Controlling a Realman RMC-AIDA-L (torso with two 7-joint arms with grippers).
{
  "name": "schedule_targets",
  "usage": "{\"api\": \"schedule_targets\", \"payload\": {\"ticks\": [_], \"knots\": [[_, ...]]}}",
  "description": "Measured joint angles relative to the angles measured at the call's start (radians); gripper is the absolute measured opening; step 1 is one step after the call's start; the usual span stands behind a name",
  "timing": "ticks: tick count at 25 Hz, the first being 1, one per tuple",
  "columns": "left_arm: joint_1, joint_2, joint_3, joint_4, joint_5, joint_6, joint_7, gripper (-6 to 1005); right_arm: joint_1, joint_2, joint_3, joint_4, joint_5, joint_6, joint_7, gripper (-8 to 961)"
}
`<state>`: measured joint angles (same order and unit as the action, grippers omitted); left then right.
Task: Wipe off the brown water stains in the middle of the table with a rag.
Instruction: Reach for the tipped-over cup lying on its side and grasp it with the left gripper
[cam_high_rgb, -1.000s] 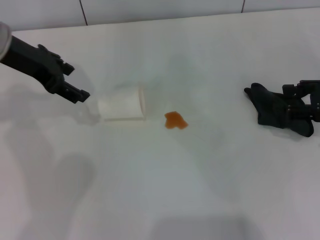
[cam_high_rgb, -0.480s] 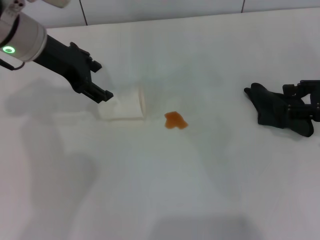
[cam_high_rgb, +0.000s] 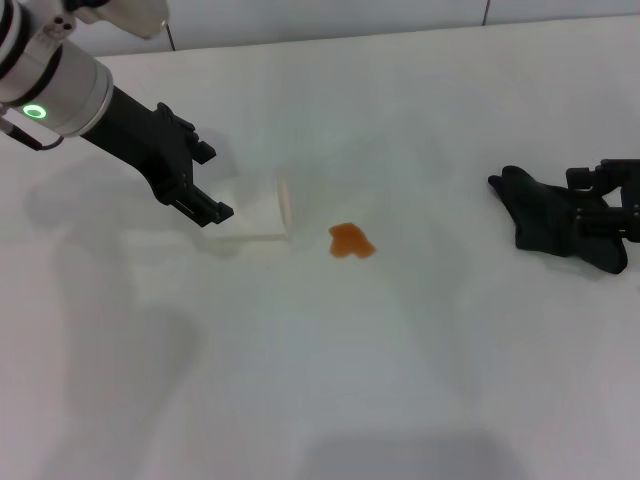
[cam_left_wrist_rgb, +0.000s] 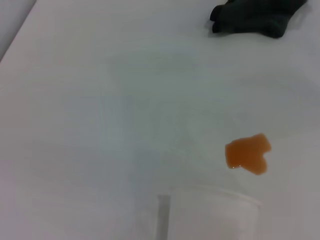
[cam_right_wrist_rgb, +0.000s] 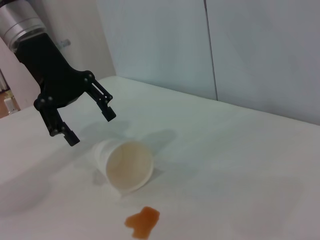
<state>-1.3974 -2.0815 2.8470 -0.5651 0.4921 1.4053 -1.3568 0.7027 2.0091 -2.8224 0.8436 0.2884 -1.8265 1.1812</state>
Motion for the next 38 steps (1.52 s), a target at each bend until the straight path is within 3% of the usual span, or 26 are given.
{"api": "schedule_targets", "payload": {"ticks": [8,18,38], "knots": [[-0.004,-0.001,0.000,0.009,0.030,-0.049,0.030,868,0.006,-0.001,0.000,0.000,0.000,0.000,0.004,652],[-0.008,0.000,0.000,0.131,0.075,-0.154,0.028,868,0.002,0.000,0.000,0.000,0.004,-0.001,0.013,652],[-0.019,-0.003,0.000,0.196,0.081,-0.216,0.022,867,0.005,-0.003,-0.002,0.000,0.005,0.000,0.014,652]]}}
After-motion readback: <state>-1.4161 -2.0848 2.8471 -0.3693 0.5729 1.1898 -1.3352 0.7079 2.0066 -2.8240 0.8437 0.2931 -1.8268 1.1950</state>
